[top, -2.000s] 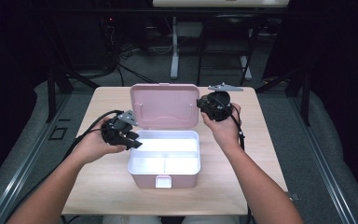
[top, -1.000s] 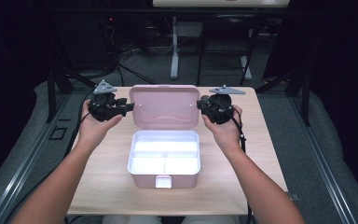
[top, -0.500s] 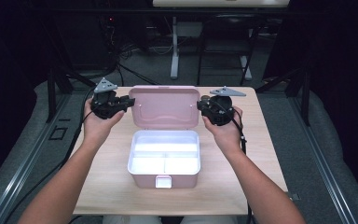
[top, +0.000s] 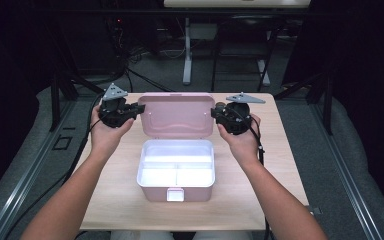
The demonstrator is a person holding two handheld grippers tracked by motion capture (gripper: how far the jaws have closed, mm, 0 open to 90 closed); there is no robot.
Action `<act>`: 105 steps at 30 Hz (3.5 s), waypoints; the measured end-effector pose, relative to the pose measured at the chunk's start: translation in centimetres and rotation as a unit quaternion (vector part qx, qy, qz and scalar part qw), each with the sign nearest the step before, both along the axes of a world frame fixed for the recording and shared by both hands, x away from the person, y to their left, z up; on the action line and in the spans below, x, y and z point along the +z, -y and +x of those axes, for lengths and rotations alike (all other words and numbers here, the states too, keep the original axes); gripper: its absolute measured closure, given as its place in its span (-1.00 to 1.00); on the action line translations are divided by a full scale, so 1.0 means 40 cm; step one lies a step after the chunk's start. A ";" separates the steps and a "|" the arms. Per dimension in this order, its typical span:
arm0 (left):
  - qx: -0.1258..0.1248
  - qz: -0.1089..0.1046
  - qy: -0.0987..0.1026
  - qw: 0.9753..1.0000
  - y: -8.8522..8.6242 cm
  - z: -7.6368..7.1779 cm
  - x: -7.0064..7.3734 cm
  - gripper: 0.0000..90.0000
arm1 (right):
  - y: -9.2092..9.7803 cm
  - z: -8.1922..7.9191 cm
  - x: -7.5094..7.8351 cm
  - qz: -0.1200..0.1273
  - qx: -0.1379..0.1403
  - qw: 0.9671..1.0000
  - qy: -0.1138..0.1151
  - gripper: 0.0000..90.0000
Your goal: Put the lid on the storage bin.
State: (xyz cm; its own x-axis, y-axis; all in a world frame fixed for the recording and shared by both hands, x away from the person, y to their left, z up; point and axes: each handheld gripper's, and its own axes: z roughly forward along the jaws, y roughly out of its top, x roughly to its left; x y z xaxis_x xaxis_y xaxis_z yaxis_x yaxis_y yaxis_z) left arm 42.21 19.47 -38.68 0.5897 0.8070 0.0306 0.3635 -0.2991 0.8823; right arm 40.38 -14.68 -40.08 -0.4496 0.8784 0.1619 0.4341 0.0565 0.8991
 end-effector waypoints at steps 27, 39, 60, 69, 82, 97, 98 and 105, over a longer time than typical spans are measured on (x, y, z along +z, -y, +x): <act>-0.022 0.007 0.008 1.000 -0.018 -0.065 0.007 0.77 | 0.001 -0.033 0.015 0.010 0.023 1.000 0.006 0.81; -0.024 0.018 0.016 0.999 -0.016 -0.082 0.008 0.77 | 0.003 -0.055 0.019 0.006 0.032 0.999 0.011 0.79; -0.039 0.007 0.018 0.999 -0.024 -0.125 0.005 0.69 | 0.007 -0.098 0.010 -0.004 0.042 0.999 0.016 0.77; -0.044 0.013 0.020 0.999 -0.030 -0.159 0.013 0.68 | 0.011 -0.120 0.008 -0.007 0.050 0.999 0.015 0.76; -0.052 0.022 0.020 0.998 -0.036 -0.202 0.010 0.68 | 0.018 -0.152 0.001 -0.005 0.061 0.998 0.012 0.73; -0.064 0.022 0.020 0.997 -0.046 -0.248 -0.008 0.67 | 0.030 -0.201 -0.015 -0.005 0.078 0.997 0.011 0.72; -0.066 0.021 0.020 0.997 -0.047 -0.252 -0.010 0.67 | 0.030 -0.204 -0.018 -0.004 0.079 0.997 0.011 0.72; -0.073 0.020 0.017 0.997 -0.053 -0.275 -0.027 0.67 | 0.036 -0.227 -0.036 -0.001 0.085 0.996 0.007 0.72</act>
State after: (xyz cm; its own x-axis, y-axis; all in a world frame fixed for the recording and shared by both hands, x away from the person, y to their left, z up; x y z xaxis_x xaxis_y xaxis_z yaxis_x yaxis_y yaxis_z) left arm 31.20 21.57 -39.74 0.6987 0.7106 0.0831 0.2841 -0.3822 0.8794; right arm 31.28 -16.12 -41.53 -0.5936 0.7901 0.1526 0.4054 0.1298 0.9049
